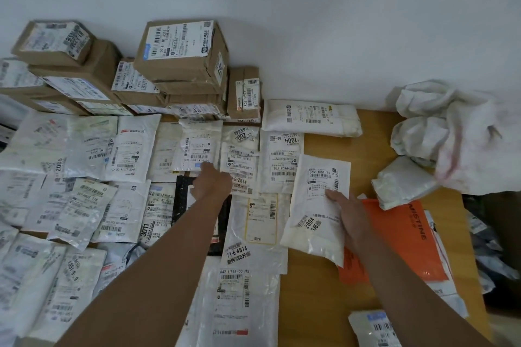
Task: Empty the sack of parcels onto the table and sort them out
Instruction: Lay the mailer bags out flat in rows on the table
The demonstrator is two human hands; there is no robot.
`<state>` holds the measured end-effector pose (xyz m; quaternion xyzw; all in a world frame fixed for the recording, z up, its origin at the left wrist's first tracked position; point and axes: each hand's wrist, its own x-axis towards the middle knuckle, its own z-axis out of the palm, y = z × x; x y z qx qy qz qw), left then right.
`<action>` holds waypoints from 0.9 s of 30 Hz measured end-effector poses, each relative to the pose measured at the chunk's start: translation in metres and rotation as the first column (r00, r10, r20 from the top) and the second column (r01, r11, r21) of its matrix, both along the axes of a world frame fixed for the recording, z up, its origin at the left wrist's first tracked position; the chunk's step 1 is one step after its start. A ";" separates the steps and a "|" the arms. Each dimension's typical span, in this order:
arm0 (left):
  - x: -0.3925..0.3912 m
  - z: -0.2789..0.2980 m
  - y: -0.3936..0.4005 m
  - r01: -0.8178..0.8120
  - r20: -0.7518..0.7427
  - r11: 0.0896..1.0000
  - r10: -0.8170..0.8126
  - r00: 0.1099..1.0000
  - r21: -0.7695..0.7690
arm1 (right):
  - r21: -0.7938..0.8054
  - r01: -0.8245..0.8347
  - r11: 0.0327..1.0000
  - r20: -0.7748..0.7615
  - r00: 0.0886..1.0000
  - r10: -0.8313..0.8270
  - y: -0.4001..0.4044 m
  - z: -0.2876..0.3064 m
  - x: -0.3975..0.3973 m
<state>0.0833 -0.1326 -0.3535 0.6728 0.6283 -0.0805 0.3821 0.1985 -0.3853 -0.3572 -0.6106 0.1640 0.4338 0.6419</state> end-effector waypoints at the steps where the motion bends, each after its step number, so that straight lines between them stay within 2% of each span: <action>1: 0.001 0.001 -0.003 -0.033 0.067 0.999 0.035 0.997 -0.034 | -0.012 0.002 1.000 -0.007 1.000 -0.002 0.001 -0.001 -0.001; 3: -0.004 0.008 -0.013 -0.105 0.177 0.994 0.108 0.978 -0.027 | -0.021 0.018 1.000 -0.020 1.000 -0.018 0.003 -0.001 -0.004; 5: -0.015 0.017 -0.024 -0.246 0.264 0.969 0.229 0.937 0.034 | -0.019 0.026 0.999 -0.037 0.999 -0.026 0.007 0.000 -0.006; 7: -0.030 0.023 -0.032 -0.443 0.349 0.895 0.397 0.849 0.059 | -0.004 0.032 0.999 -0.062 0.998 -0.032 0.010 0.000 -0.009; 9: -0.045 0.022 -0.040 -0.558 0.397 0.827 0.492 0.775 0.066 | 0.033 0.037 0.999 -0.098 0.995 -0.034 0.015 0.001 -0.011; 12: -0.056 0.018 -0.044 -0.589 0.358 0.807 0.564 0.744 -0.048 | 0.096 0.052 0.994 -0.100 0.994 -0.042 0.021 0.005 -0.010; 15: -0.051 0.016 -0.044 -0.600 0.287 0.752 0.659 0.695 -0.272 | 0.124 0.088 0.988 -0.076 0.994 -0.079 0.023 0.011 -0.003; 17: -0.037 0.018 -0.053 -0.560 0.242 0.720 0.678 0.694 -0.410 | 0.135 0.097 0.986 -0.077 0.993 -0.087 0.019 0.016 0.005; 19: -0.020 0.020 -0.069 -0.494 0.288 0.740 0.649 0.705 -0.457 | 0.160 0.133 0.978 -0.104 0.988 -0.117 0.009 0.022 0.016; 20: -0.012 0.022 -0.077 -0.456 0.293 0.718 0.656 0.696 -0.526 | 0.187 0.156 0.970 -0.126 0.983 -0.133 0.003 0.025 0.021; 22: 0.007 0.023 -0.090 -0.299 0.307 0.744 0.557 0.772 -0.597 | 0.253 0.172 0.952 -0.167 0.977 -0.132 -0.011 0.031 0.033; 24: 0.025 0.023 -0.100 -0.158 0.324 0.824 0.380 0.866 -0.544 | 0.274 0.151 0.950 -0.184 0.977 -0.102 -0.022 0.035 0.041; 27: 0.050 0.018 -0.111 0.045 0.379 0.883 0.154 0.912 -0.467 | 0.297 0.095 0.950 -0.184 0.982 -0.041 -0.035 0.036 0.048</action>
